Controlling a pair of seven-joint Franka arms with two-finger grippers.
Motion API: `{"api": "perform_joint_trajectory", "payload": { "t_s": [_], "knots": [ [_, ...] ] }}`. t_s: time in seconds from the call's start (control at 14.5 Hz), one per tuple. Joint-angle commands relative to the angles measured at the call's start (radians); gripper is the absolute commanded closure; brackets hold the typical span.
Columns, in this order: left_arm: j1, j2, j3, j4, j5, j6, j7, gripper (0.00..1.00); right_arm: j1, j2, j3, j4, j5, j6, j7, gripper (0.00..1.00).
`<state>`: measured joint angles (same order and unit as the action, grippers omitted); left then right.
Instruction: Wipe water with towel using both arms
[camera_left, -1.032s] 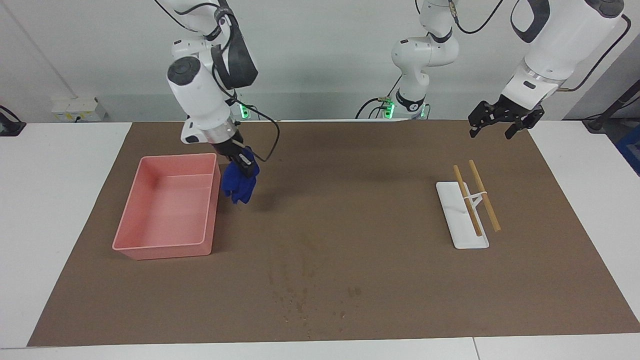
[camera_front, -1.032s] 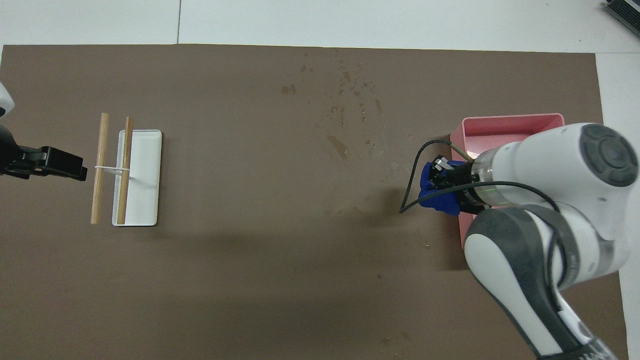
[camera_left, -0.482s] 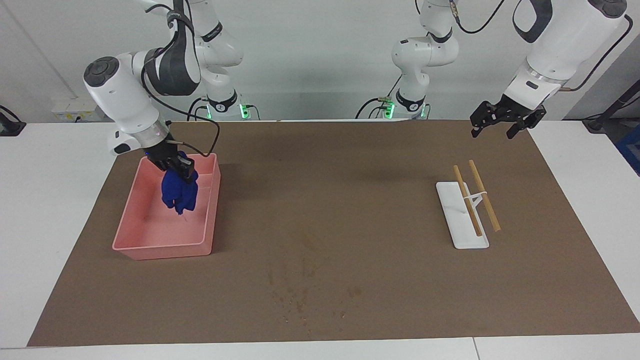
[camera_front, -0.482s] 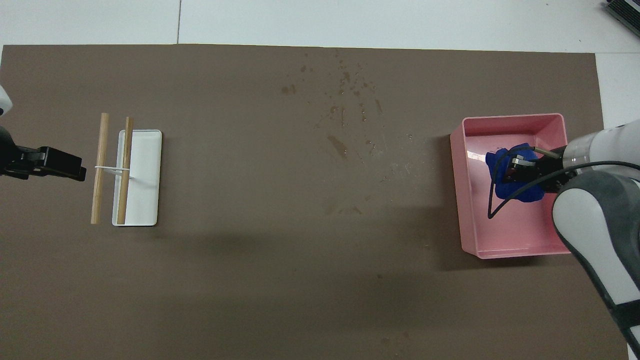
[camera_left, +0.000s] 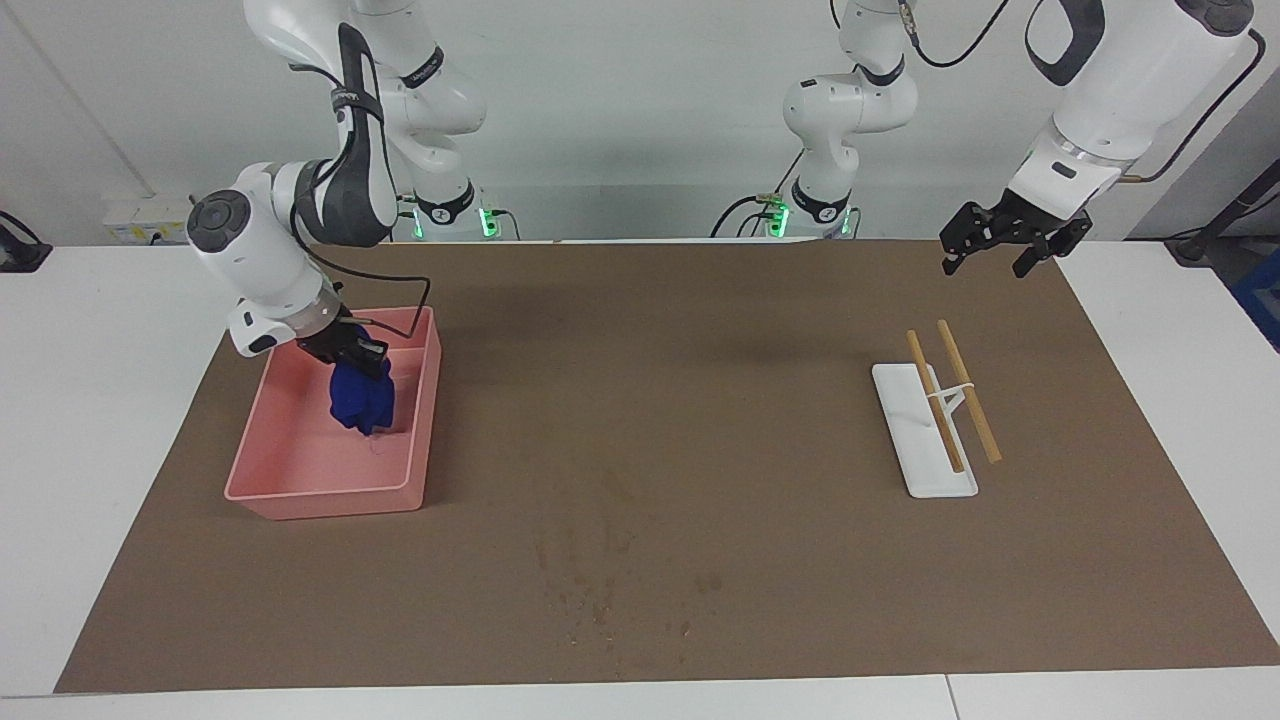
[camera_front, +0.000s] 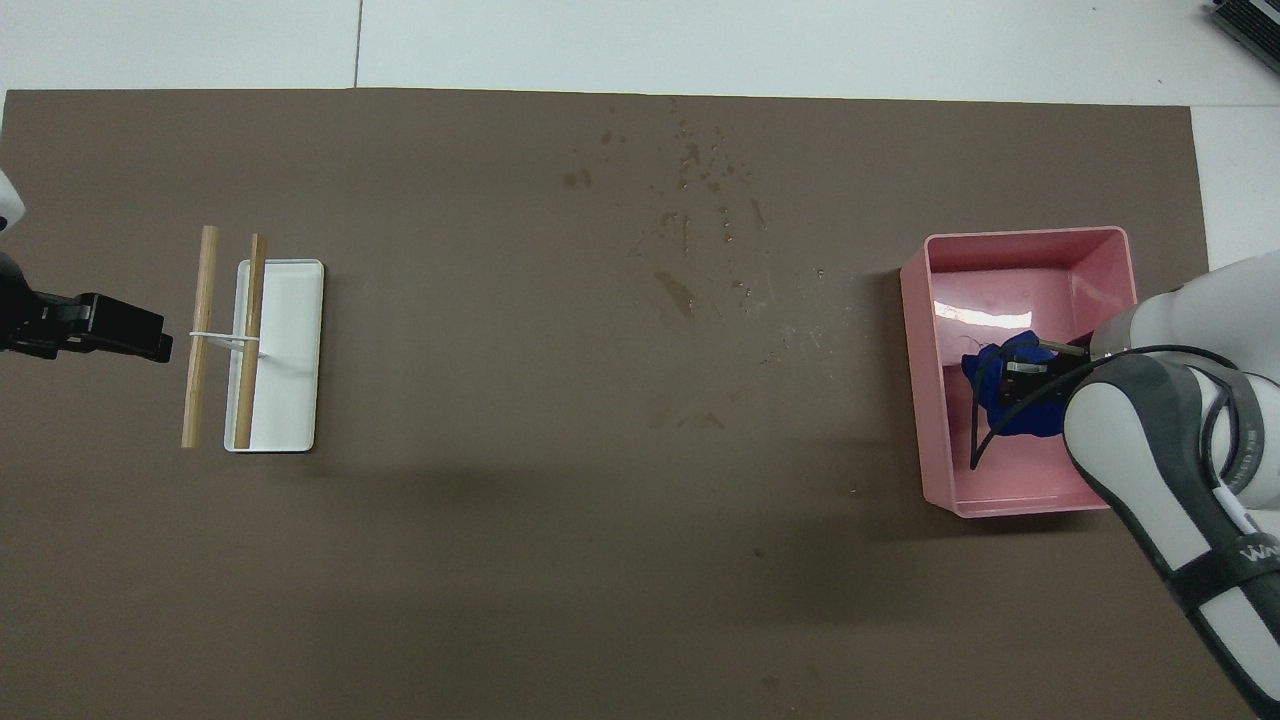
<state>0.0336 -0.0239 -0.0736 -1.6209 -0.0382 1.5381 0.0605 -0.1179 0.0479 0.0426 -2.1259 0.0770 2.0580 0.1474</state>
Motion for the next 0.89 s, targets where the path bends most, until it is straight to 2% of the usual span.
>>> {"api": "perform_joint_trajectory", "payload": {
  "t_s": [0.0, 0.34, 0.69, 0.83],
  "knots": [
    [-0.001, -0.019, 0.003, -0.019, -0.012, -0.006, 0.009, 0.0, -0.008, -0.026, 0.013, -0.006, -0.034, -0.002, -0.011, 0.0],
    [-0.001, -0.019, 0.003, -0.019, -0.012, -0.006, 0.009, 0.0, -0.002, -0.042, 0.017, 0.157, -0.034, -0.126, -0.009, 0.0],
    [-0.001, -0.019, 0.003, -0.019, -0.012, -0.006, 0.009, 0.0, 0.003, -0.04, 0.023, 0.401, -0.039, -0.3, -0.009, 0.0],
    [-0.001, -0.019, 0.003, -0.019, -0.012, -0.006, 0.009, 0.0, 0.038, -0.028, 0.023, 0.499, -0.077, -0.399, -0.012, 0.0]
  ]
}}
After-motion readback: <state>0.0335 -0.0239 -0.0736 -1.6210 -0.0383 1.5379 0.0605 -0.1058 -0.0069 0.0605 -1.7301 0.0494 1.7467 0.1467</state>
